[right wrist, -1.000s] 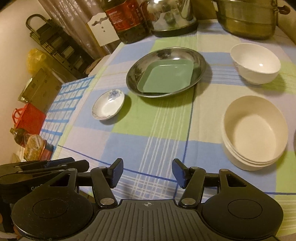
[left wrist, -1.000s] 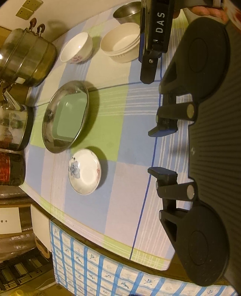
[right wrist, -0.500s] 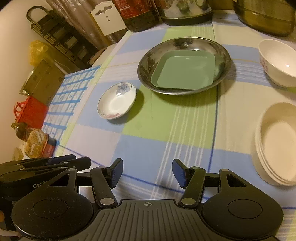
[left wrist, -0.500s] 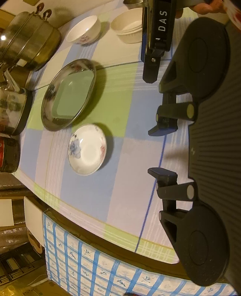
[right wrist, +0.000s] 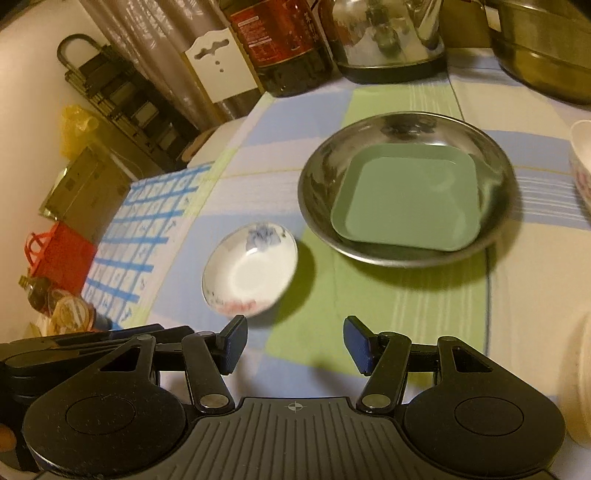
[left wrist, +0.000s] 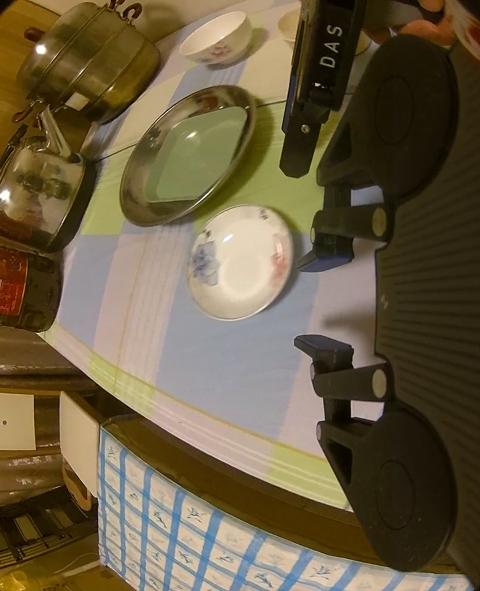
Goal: Organize plates and bowls
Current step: 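Move the left tool to the white floral saucer and grip its rim, then carry the saucer with the left tool onto the green plate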
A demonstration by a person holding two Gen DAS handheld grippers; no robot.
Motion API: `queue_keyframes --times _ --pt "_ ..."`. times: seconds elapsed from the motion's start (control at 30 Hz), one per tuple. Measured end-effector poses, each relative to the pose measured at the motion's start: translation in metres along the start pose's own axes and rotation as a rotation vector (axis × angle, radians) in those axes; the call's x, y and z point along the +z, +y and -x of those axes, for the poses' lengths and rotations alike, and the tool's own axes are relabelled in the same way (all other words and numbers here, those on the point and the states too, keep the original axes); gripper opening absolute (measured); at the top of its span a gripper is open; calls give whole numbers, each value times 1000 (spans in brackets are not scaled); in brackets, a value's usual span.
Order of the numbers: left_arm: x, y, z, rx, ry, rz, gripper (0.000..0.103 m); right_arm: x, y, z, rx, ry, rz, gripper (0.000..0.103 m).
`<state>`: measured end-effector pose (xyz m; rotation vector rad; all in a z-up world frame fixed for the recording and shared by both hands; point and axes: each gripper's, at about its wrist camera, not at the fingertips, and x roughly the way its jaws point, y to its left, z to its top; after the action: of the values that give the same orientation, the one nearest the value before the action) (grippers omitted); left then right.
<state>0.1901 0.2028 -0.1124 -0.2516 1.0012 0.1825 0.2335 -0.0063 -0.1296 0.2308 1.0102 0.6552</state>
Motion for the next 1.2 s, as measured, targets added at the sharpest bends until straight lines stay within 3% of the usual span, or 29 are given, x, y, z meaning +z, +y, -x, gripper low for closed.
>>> queue_keyframes --times 0.27,0.53,0.8,1.2 --pt "19 11 -26 -14 -2 -4 33 10 9 -24 -17 -38 26 57" --pt "27 14 -47 -29 -4 -23 33 13 10 -41 -39 -43 21 39" --pt "35 13 -62 -21 -16 -55 32 15 13 -56 -62 -40 31 29" --pt "38 11 -66 -40 -35 -85 13 16 13 -66 -65 -34 38 7"
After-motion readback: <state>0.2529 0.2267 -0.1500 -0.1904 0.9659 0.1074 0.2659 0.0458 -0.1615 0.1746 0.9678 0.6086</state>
